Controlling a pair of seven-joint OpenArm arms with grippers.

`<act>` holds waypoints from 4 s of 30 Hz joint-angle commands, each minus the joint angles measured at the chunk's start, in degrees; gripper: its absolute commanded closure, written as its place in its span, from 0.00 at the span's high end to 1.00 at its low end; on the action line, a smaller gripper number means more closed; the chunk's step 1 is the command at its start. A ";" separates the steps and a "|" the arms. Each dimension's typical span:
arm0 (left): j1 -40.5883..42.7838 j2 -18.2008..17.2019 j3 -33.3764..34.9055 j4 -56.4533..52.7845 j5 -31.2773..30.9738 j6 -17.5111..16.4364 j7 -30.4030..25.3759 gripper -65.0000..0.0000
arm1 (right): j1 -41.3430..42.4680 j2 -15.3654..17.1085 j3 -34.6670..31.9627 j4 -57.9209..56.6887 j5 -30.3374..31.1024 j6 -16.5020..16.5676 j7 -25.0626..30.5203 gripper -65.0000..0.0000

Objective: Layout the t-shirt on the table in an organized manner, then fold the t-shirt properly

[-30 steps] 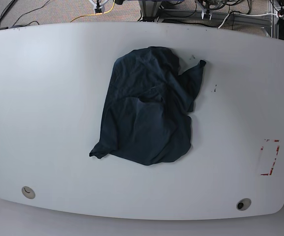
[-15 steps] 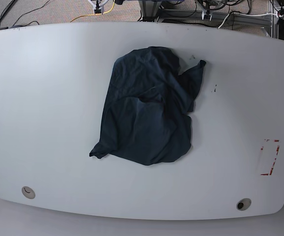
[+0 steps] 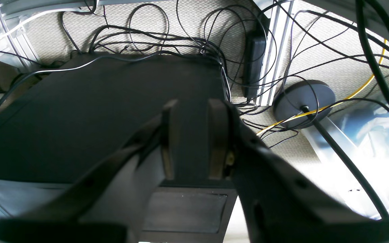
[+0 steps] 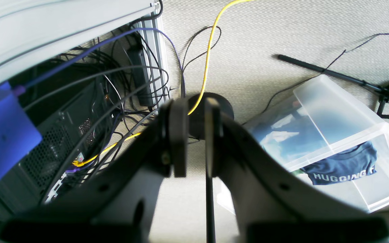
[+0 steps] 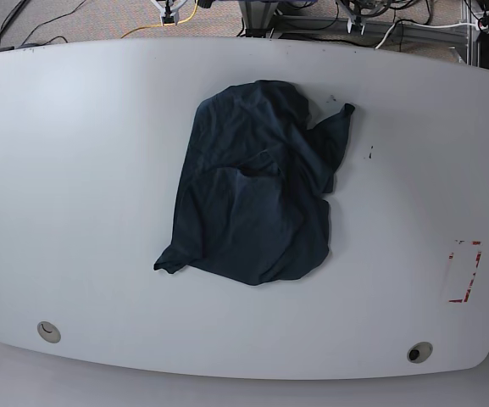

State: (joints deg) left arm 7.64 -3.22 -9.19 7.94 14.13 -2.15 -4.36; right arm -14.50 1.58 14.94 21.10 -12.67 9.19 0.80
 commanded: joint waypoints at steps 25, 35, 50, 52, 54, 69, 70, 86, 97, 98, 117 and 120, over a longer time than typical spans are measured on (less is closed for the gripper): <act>0.37 -0.15 0.09 0.32 -0.15 0.17 -0.08 0.19 | -0.49 0.21 -0.09 0.85 0.41 -0.01 -0.48 0.13; 0.38 -0.15 0.08 0.51 -0.23 0.08 -0.08 0.19 | -0.47 0.18 -0.06 0.92 0.44 0.02 -0.50 0.13; 0.40 -0.11 0.11 0.34 0.05 0.10 0.09 0.19 | -0.37 0.29 0.04 1.31 0.50 -0.01 -0.52 0.13; 0.40 -0.14 0.13 0.39 0.03 0.10 0.13 0.19 | -0.39 0.28 0.04 1.35 0.46 0.00 -0.46 0.13; 0.47 -0.16 0.14 0.47 -0.01 0.08 0.13 0.19 | -0.43 0.29 0.06 1.31 0.49 -0.01 -0.45 0.13; 0.78 -0.19 0.08 0.51 -0.21 -0.15 0.28 0.20 | -0.39 0.39 0.02 1.50 0.72 0.02 -0.65 0.14; 0.80 -0.16 0.11 0.52 -0.25 -0.19 0.28 0.19 | -0.40 0.40 0.00 1.52 0.75 0.03 -0.67 0.14; 1.01 -0.03 0.25 0.60 0.06 -0.20 0.44 0.19 | -0.36 0.31 -0.01 1.98 0.82 -0.25 -0.91 0.14; 0.71 0.03 0.26 0.69 -0.10 -0.17 0.17 0.20 | -0.55 0.31 0.06 2.12 0.88 -0.03 -0.95 0.14; 0.73 0.01 0.28 0.72 -0.12 -0.20 0.19 0.20 | -0.55 0.34 0.05 2.16 0.89 -0.05 -0.98 0.14; 0.56 0.01 0.33 0.66 -0.07 -0.14 0.16 0.19 | -0.64 0.27 0.09 2.44 0.92 -0.09 -1.18 0.13; 0.52 0.02 0.35 0.66 -0.05 -0.14 0.08 0.20 | -0.70 0.25 0.09 2.32 0.89 -0.11 -1.18 0.13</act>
State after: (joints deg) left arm 7.90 -3.18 -8.91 8.54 14.13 -2.39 -4.16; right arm -14.68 1.61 14.94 23.20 -11.99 8.99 -0.27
